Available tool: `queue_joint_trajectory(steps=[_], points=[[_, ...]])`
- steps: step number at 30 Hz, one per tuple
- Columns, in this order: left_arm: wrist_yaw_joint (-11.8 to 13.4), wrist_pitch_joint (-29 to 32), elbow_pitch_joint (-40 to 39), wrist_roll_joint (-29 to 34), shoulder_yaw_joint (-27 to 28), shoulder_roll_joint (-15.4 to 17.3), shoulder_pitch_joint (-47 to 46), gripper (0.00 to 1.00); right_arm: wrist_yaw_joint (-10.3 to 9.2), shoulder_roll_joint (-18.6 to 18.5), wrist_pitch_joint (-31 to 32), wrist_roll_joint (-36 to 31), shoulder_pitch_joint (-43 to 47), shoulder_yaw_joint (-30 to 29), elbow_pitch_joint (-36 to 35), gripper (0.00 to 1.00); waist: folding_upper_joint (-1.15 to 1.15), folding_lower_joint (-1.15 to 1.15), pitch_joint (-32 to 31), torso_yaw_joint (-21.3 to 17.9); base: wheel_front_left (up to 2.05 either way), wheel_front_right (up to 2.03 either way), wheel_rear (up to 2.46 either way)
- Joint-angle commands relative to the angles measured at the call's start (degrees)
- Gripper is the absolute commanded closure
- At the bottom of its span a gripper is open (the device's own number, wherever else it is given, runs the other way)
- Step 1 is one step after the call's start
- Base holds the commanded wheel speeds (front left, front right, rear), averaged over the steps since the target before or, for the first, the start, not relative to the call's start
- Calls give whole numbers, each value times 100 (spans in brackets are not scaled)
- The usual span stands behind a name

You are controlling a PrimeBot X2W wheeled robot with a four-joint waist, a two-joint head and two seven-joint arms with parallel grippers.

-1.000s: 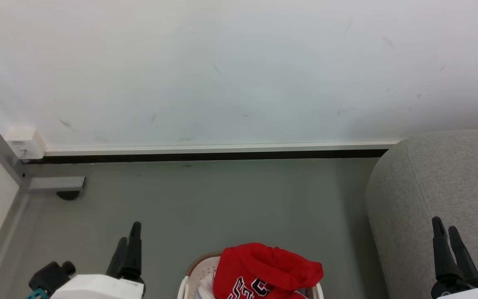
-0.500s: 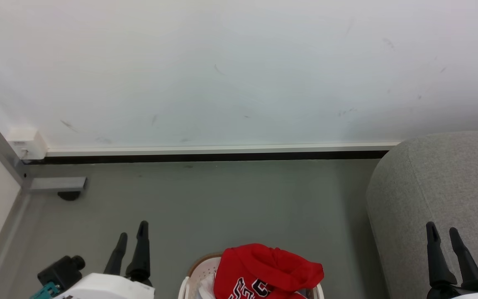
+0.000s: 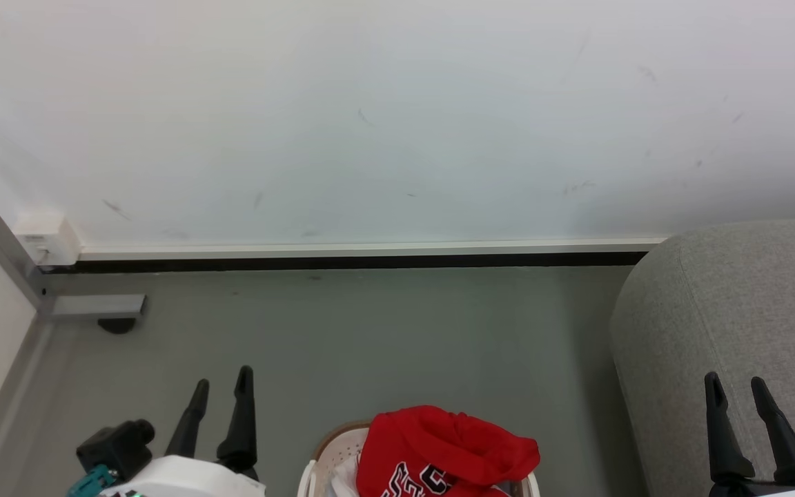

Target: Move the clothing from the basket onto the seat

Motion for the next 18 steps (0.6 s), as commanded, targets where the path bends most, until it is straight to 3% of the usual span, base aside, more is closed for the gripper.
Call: queue_joint_trajectory(steps=[1,18], points=[[5,-49,-63,177,-7,67,-34,0,-7,-19,-32,-177,7,-44,-50,0,0,0,1,3,0,0,0],[49,-292,-54,1149,-181,130,-8,0,-9,209,-102,-1185,77,-381,-18,0,0,0,-11,51,0,0,0]])
